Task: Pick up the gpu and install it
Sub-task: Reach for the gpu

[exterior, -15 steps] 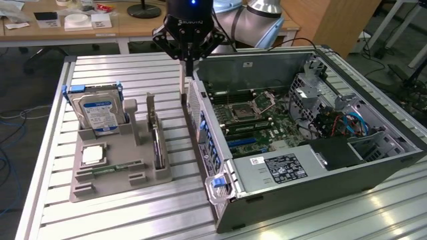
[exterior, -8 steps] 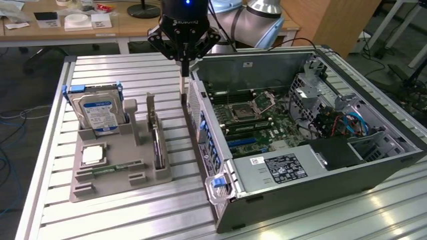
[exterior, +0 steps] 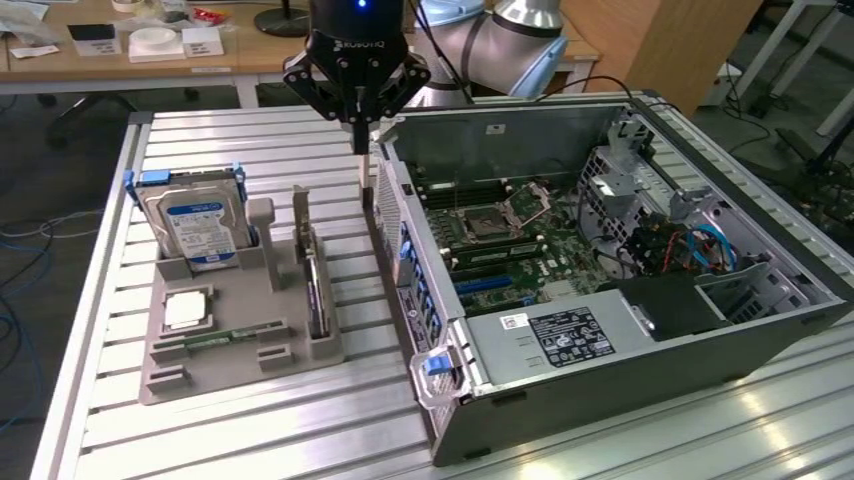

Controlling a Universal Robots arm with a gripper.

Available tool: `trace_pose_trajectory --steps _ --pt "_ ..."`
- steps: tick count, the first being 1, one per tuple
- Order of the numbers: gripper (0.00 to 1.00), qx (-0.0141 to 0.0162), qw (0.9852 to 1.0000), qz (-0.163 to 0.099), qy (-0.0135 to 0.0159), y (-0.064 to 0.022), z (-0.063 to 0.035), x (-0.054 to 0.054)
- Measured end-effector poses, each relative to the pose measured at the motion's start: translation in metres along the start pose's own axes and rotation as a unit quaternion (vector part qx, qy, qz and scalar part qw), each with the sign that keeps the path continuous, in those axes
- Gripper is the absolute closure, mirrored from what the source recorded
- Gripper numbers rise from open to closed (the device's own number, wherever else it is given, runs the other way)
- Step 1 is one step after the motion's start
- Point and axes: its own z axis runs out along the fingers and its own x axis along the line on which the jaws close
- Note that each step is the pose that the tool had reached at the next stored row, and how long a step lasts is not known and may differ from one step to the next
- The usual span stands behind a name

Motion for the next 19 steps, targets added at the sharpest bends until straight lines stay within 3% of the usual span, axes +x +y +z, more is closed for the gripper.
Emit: trace_pose_trajectory --steps 19 --pt "0.89 0.0 1.0 0.0 -0.0001 -0.002 -0.0006 0.026"
